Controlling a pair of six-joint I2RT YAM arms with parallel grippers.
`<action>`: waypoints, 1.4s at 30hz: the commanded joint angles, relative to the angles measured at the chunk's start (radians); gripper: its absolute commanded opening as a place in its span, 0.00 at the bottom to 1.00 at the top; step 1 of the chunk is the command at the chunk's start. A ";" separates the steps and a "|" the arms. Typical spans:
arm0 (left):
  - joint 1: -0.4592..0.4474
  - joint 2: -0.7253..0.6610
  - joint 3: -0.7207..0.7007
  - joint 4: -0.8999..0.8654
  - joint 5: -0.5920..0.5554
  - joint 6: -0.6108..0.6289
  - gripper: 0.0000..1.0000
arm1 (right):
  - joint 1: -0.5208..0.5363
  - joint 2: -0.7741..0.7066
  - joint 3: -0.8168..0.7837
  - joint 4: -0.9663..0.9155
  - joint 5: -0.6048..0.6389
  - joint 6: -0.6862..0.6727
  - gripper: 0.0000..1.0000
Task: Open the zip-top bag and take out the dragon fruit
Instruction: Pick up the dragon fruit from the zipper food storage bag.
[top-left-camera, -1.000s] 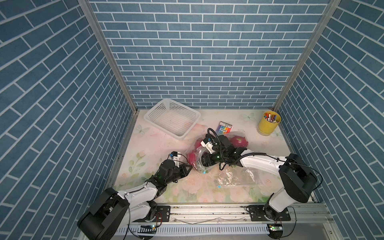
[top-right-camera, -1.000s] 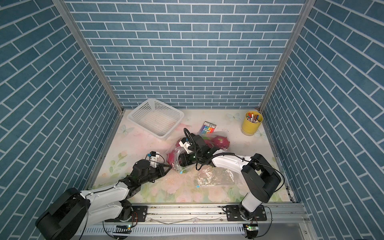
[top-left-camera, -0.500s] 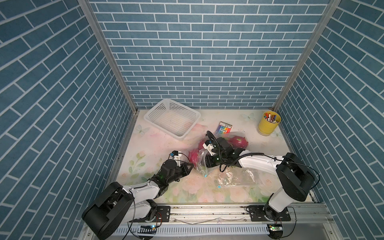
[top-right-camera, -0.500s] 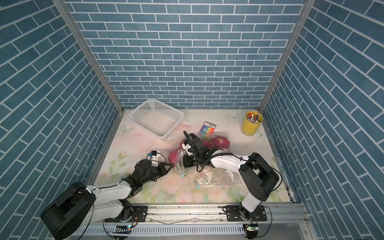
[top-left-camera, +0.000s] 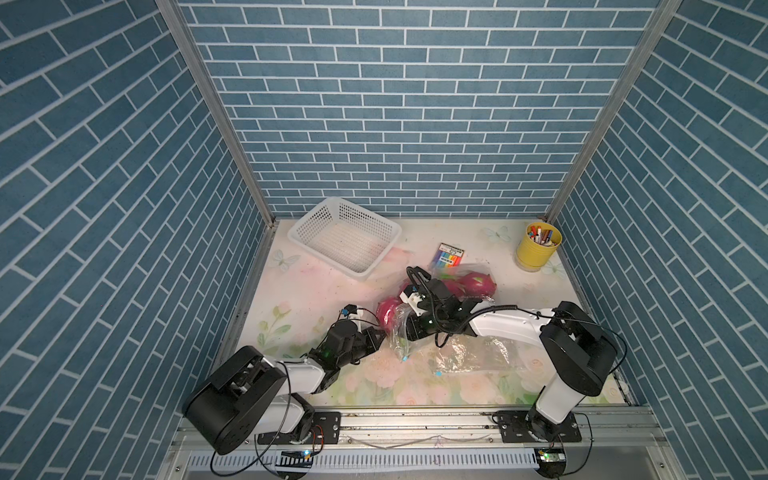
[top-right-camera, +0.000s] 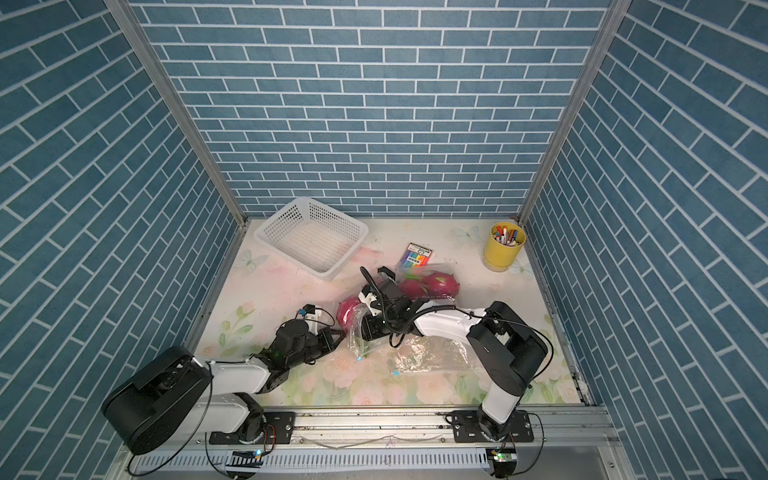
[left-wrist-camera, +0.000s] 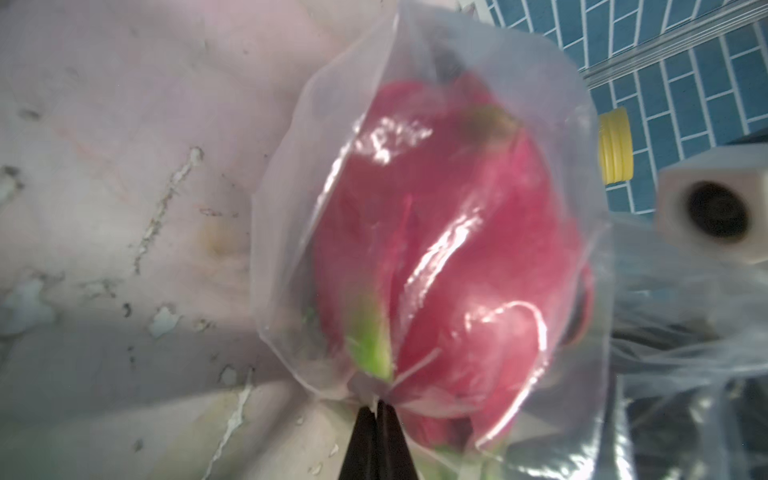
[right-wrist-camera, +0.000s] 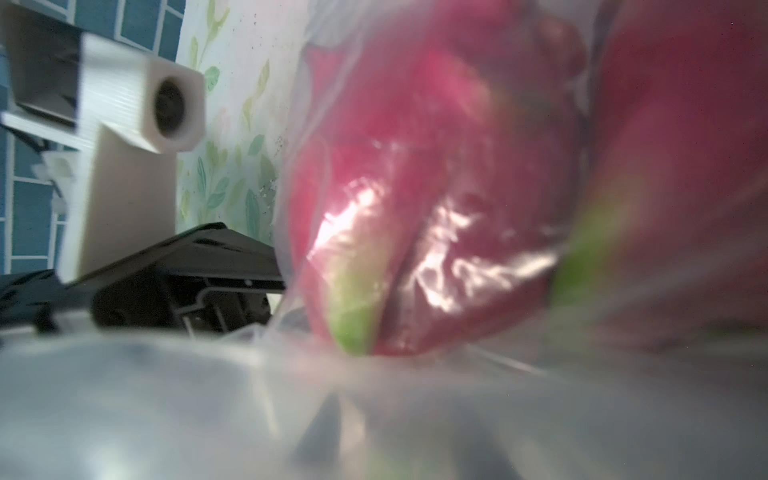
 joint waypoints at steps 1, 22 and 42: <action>-0.008 0.056 0.001 0.084 0.057 -0.013 0.00 | 0.011 0.010 0.023 0.037 -0.030 0.040 0.41; -0.025 0.202 0.048 0.215 0.108 -0.045 0.00 | 0.031 0.131 0.086 -0.001 0.057 0.061 0.53; 0.027 -0.043 0.023 0.059 0.054 0.005 0.22 | -0.052 -0.005 0.071 -0.173 0.027 -0.121 0.05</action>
